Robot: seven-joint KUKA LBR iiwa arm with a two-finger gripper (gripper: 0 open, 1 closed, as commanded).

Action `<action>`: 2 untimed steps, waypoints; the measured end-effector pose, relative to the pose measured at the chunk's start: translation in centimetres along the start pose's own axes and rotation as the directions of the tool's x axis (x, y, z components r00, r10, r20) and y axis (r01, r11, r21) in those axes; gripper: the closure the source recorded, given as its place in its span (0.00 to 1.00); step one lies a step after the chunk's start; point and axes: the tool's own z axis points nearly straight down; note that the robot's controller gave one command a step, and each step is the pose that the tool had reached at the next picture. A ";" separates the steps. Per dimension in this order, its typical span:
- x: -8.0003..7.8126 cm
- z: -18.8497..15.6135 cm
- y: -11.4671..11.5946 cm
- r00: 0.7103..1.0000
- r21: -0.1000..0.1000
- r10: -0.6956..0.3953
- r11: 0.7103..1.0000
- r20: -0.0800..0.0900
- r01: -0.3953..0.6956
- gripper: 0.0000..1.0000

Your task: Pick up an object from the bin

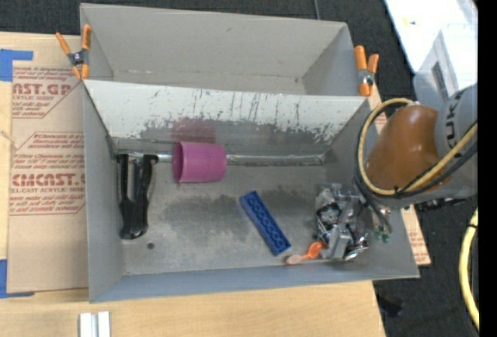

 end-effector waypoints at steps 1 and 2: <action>1.0 -0.3 -1.0 1.000 -0.006 0.023 1.000 0.001 -0.023 0.00; 0.8 -1.4 -1.3 1.000 -0.003 0.029 1.000 -0.002 -0.029 0.00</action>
Offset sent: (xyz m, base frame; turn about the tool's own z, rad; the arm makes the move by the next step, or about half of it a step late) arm -0.0098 -0.0135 0.0141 0.0310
